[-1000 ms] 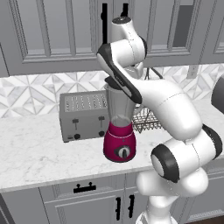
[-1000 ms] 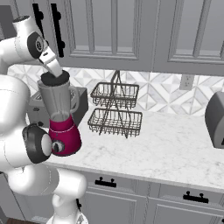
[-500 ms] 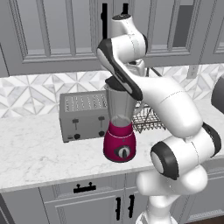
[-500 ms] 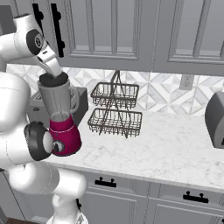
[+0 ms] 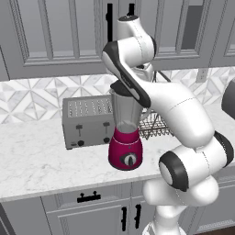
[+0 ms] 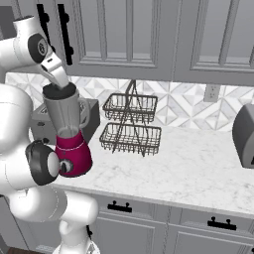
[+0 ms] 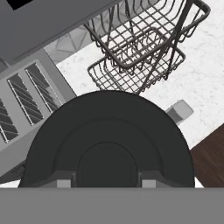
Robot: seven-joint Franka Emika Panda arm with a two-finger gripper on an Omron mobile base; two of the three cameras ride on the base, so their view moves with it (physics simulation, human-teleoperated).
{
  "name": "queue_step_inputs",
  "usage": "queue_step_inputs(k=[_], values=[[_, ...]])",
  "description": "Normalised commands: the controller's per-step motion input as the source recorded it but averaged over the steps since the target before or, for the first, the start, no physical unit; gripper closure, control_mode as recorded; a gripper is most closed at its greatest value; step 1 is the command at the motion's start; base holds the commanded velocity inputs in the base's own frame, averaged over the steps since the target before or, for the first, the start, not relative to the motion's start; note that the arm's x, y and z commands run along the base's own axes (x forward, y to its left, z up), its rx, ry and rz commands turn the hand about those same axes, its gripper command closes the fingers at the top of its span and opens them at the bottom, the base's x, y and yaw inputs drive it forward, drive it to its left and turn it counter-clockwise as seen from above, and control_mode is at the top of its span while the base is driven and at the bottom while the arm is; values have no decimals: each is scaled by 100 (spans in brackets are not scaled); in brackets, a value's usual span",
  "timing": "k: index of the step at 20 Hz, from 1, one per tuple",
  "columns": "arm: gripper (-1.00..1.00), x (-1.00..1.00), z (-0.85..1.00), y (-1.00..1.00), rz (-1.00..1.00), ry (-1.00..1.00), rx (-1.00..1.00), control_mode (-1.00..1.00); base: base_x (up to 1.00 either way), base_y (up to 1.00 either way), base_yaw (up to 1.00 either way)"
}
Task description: Close the lid blender by securely placing the lid on top.
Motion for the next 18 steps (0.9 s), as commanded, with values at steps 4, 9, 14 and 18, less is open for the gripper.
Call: queue_step_inputs(k=[4,9,14,18], values=[[100,0,-7,0,0,0,0,-100,0,0,0],[100,-1,-2,0,0,6,0,-100,0,0,0],[100,-3,-4,0,0,2,0,-100,0,0,0],[100,-1,-5,0,0,1,0,-100,0,0,0]])
